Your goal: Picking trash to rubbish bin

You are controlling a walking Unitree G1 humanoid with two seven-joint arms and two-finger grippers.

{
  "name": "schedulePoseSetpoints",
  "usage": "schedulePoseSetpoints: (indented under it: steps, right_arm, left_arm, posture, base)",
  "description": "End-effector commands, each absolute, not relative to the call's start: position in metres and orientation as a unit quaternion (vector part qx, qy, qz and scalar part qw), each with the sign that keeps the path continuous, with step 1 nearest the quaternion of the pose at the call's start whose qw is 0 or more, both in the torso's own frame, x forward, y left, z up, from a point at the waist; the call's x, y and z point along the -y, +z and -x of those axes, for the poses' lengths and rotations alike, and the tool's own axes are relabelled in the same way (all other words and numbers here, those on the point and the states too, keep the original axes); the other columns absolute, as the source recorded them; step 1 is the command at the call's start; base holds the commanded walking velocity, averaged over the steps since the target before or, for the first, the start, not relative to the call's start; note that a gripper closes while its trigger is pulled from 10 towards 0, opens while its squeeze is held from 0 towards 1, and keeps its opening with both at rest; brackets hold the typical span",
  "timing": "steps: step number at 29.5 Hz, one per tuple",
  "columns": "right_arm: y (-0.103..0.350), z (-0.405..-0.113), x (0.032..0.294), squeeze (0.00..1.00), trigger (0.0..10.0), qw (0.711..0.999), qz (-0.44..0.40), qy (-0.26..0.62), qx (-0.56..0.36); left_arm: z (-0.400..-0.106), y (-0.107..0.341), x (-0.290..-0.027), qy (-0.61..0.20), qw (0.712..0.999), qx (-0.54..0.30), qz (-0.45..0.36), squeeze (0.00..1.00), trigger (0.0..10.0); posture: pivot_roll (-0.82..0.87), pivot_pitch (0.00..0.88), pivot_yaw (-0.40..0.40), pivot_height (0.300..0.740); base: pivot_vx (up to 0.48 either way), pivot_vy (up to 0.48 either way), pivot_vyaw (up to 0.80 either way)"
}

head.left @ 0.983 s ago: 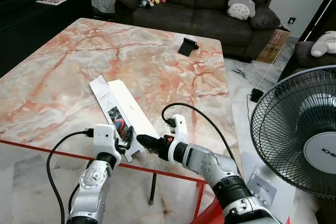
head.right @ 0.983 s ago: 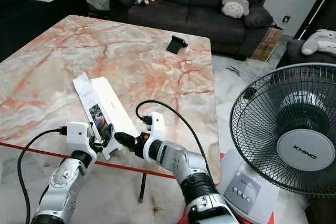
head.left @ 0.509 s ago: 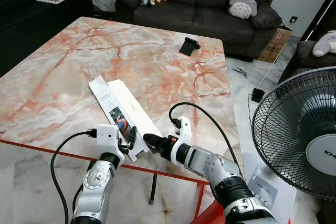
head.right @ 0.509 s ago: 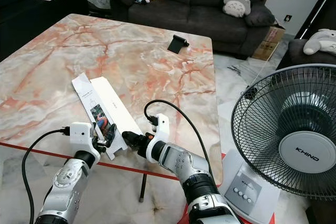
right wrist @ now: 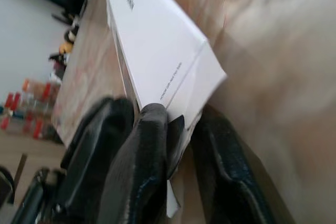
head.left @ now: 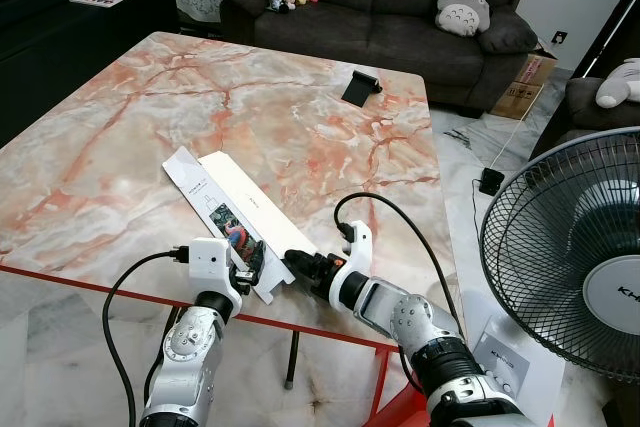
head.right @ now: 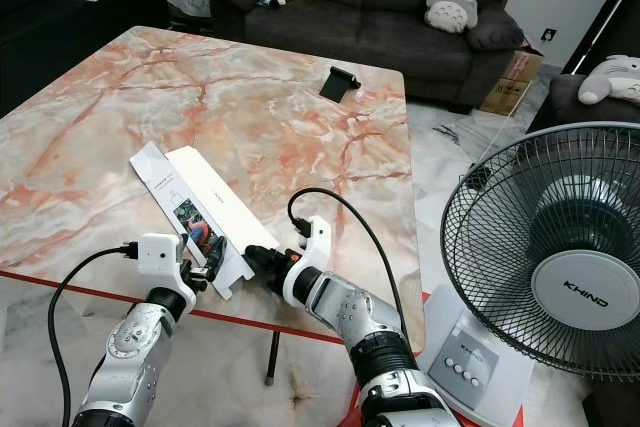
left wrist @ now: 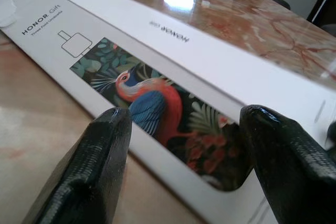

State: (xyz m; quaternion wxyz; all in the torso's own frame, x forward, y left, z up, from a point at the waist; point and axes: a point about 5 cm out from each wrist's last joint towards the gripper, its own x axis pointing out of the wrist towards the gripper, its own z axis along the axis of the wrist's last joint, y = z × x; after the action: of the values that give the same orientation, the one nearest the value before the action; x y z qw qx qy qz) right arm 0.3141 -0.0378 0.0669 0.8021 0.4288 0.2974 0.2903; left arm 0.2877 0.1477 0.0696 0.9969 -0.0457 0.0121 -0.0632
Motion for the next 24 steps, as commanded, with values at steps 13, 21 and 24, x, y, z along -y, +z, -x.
schedulePoseSetpoints:
  steps: [13,21,24]
  right_arm:
    - [0.123,-0.352,0.049,0.00,0.0,0.851,-0.445,0.254,-0.120]
    - [0.124,-0.354,0.074,0.00,0.0,0.870,-0.438,0.214,-0.076]
    - [0.120,-0.350,0.085,0.00,10.0,0.905,-0.372,0.200,-0.051]
  left_arm:
    - [-0.290,0.090,-0.151,0.012,0.998,0.047,0.036,0.00,10.0]
    - [-0.291,0.090,-0.152,0.030,0.998,0.049,0.021,0.00,10.0]
    - [-0.291,0.094,-0.152,0.039,0.998,0.057,-0.005,0.00,10.0]
  posture:
    - [0.03,0.027,-0.118,0.740]
    - [0.02,0.027,-0.112,0.740]
    - [0.02,0.024,-0.103,0.740]
  base:
    - [0.000,0.000,0.00]
    - [0.000,0.000,0.00]
    - [0.000,0.000,0.00]
